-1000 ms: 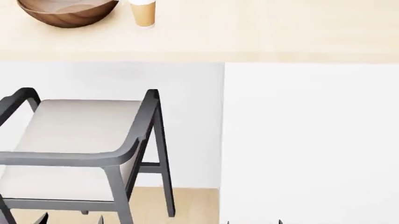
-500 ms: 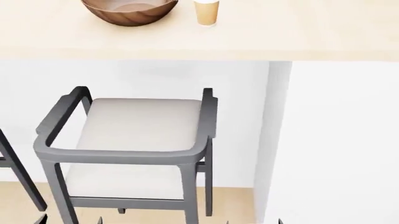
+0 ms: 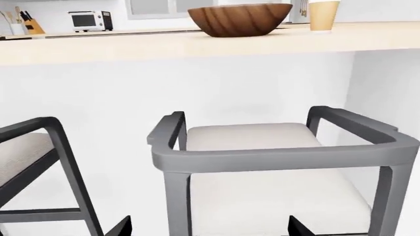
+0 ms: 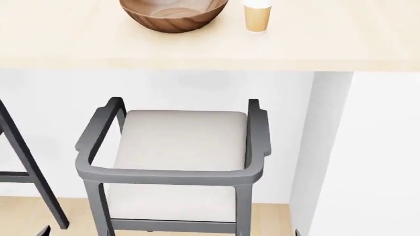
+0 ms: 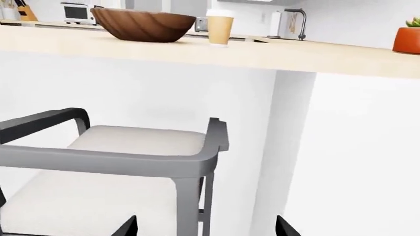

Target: Place the cup inside the bowl on the dining table and move the bowl to any counter.

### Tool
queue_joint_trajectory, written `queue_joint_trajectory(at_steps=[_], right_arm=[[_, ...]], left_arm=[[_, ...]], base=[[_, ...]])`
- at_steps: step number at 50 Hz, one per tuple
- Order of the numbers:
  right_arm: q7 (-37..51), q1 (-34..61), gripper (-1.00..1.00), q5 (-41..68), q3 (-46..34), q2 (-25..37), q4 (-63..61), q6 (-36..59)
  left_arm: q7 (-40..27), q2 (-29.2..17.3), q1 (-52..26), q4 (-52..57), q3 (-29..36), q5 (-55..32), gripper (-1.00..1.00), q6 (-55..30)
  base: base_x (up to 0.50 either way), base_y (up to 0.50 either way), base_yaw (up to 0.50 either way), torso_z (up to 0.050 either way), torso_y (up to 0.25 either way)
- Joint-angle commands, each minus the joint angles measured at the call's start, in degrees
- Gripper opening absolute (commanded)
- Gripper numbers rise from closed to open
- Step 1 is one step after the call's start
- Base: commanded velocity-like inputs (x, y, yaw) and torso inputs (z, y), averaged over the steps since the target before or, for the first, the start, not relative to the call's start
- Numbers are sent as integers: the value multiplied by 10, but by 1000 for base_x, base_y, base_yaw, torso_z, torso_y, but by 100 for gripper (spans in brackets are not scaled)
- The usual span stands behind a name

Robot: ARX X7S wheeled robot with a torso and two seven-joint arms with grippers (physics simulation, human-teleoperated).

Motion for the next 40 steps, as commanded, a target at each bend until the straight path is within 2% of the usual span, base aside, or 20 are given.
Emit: queue_joint_trajectory(at_steps=[1,16,19,40], right_arm=[[4,-1,100,14,4,0,-2,-8],[8,2,100,11,-6,6,2,-7],[9,2,100,11,-7,7,1,-7],[14,3,100,18,-13,12,1,-9]], left_arm=[[-5,0,-4,4,7,-3,100,-9],[-14,-5,-2,5,6,-3,100,8],[-22,-12,-2,5,17,22,100,3],[-27,-17,1,3,15,9,100,16]], base=[[0,0,0,0,0],[0,0,0,2,0],[0,0,0,50,0],[0,0,0,50,0]])
